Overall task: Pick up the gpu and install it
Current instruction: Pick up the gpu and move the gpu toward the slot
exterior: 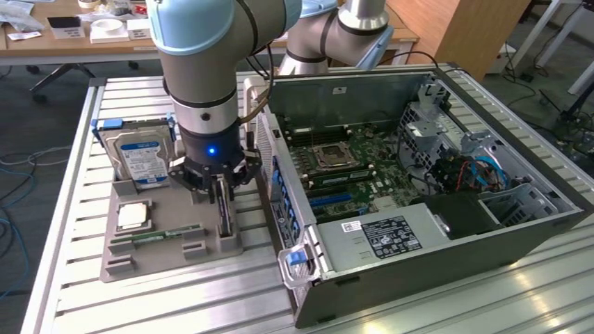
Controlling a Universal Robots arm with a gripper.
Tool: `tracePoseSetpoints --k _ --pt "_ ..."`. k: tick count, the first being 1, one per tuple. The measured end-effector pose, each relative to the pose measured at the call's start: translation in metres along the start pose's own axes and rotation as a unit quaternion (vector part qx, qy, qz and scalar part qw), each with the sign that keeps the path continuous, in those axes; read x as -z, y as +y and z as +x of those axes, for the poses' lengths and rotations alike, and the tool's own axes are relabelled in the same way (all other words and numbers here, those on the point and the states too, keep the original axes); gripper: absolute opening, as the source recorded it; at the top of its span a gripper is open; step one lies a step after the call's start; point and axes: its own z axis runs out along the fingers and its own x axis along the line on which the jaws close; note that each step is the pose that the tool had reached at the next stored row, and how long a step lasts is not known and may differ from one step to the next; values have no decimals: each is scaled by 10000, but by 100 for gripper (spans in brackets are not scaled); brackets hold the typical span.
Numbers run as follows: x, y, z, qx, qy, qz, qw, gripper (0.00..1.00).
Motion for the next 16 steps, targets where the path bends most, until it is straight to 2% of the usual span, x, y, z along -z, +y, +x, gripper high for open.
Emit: tracePoseSetpoints --k 1,16 --pt "0 0 0 0 0 0 10000 38" --pt "-4 0 -8 0 0 0 10000 38"
